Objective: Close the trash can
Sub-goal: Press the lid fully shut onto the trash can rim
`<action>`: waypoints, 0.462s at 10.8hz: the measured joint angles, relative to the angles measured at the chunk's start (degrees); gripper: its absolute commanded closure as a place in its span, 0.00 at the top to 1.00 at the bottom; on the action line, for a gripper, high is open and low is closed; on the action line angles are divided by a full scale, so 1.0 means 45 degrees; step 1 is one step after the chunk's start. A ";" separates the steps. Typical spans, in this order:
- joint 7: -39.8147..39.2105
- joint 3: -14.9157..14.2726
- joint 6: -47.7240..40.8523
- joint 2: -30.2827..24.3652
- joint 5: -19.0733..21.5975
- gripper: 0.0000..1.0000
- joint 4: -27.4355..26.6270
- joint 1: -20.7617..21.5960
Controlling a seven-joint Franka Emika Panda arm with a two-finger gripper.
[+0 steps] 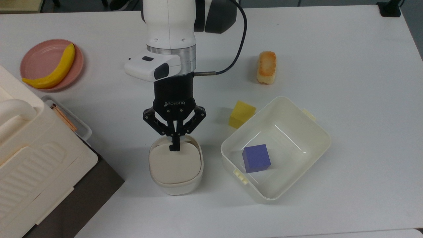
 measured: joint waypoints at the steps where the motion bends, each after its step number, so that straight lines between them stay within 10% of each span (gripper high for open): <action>1: -0.0055 -0.0025 -0.0569 -0.0070 -0.0004 0.00 -0.0009 -0.0003; 5: -0.0124 -0.0065 -0.1209 0.0298 -0.0339 0.00 -0.0546 -0.0015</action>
